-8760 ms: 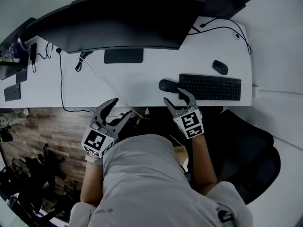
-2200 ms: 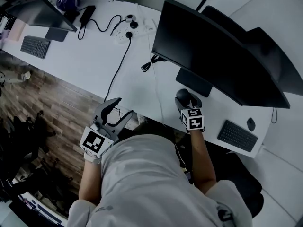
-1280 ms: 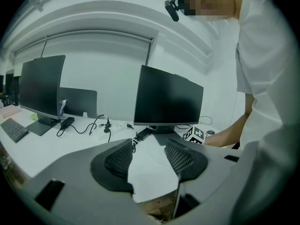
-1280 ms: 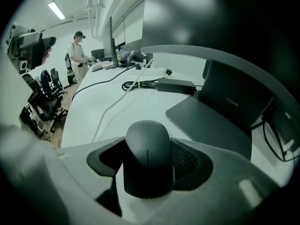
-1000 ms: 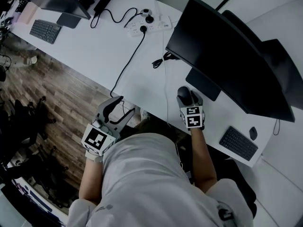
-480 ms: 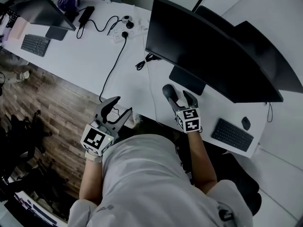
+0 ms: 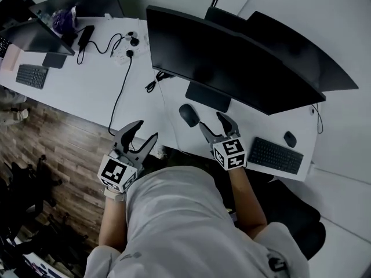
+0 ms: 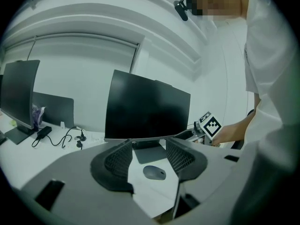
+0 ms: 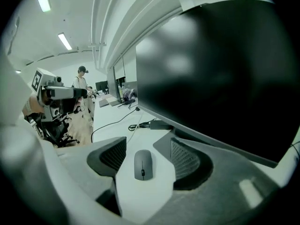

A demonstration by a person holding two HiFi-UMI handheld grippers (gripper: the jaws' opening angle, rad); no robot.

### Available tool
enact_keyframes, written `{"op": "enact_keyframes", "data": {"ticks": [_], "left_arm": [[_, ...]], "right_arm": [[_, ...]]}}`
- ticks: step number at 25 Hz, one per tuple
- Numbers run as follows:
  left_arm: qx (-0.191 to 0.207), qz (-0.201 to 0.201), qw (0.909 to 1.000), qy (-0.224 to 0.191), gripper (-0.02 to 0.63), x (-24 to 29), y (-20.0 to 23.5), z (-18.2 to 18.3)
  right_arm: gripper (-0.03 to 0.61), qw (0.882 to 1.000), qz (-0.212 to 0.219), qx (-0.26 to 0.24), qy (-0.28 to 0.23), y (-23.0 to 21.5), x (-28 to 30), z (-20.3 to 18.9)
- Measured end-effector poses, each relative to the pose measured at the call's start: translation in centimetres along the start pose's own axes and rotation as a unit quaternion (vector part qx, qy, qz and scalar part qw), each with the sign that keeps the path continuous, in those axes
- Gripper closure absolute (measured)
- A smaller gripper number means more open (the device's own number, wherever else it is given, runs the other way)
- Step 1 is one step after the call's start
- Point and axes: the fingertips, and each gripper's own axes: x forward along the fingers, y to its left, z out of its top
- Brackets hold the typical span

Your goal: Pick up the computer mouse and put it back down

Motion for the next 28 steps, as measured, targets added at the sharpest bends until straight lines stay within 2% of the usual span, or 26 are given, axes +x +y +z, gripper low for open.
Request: {"op": "enact_keyframes", "data": {"ticks": [11, 28], "left_arm": [[0.005, -0.04, 0.999, -0.021, 0.41, 2.4, -3.9, 1.8], [0.016, -0.096, 0.9942, -0.046, 0.41, 5.4, -7.7, 4.5]], "right_arm": [[0.29, 0.997, -0.014, 0.002, -0.077, -0.4, -7.7, 3.2], [0.29, 0.987, -0.046, 0.001, -0.152, -0.4, -14.9, 3.7]]}}
